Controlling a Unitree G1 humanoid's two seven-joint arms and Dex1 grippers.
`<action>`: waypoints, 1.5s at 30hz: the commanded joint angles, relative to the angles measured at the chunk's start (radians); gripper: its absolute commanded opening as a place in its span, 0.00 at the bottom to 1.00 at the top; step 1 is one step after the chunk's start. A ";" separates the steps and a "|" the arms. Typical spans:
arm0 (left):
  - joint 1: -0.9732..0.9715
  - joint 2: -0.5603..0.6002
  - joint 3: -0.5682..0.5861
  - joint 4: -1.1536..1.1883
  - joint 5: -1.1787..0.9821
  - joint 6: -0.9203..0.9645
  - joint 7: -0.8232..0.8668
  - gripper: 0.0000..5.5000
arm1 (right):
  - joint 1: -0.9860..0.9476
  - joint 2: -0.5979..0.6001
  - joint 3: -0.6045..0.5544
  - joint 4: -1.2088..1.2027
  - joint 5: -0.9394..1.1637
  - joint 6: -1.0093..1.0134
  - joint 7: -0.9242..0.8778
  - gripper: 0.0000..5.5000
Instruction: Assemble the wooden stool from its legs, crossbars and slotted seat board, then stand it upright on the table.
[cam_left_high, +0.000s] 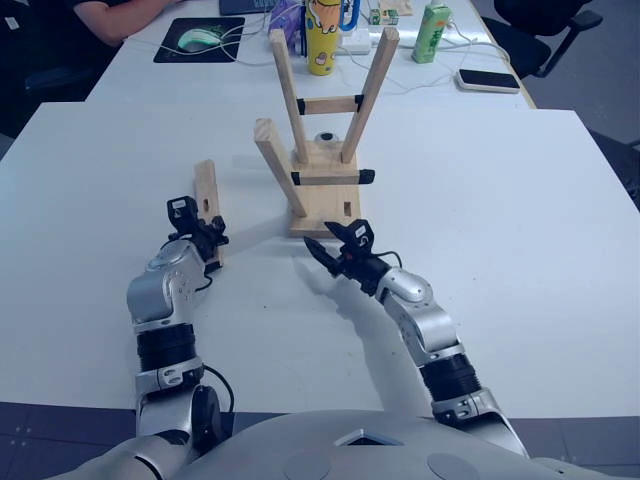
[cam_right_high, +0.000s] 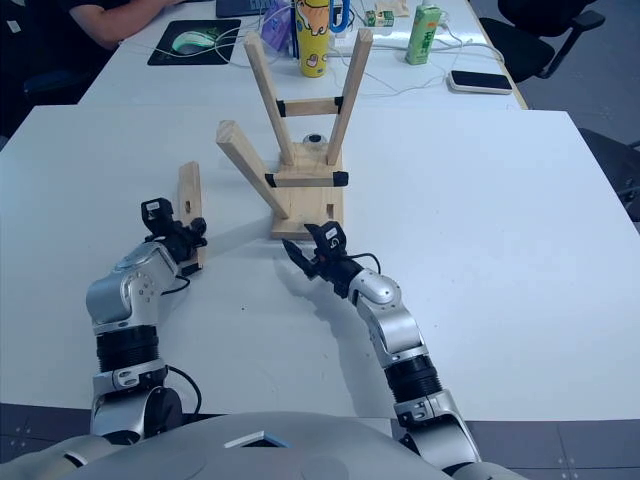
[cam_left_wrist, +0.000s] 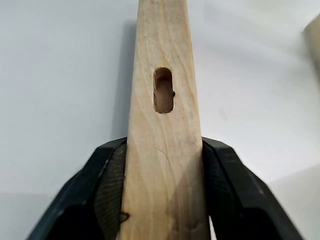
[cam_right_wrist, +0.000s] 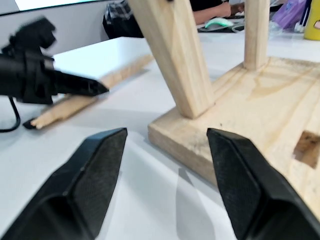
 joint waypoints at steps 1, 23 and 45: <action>-0.106 0.084 0.056 -0.035 -0.018 -0.271 -0.060 0.37 | 0.003 -0.063 -0.004 -0.034 0.019 0.024 0.073 0.54; -0.095 0.340 -0.275 -0.517 -0.596 -0.048 -0.588 0.37 | -0.022 -0.374 -0.272 -0.152 0.630 0.512 0.581 0.67; -0.019 0.482 -0.478 -0.243 -0.524 -0.016 -1.032 0.37 | -0.232 -0.510 -0.389 -0.144 0.887 0.818 0.643 0.93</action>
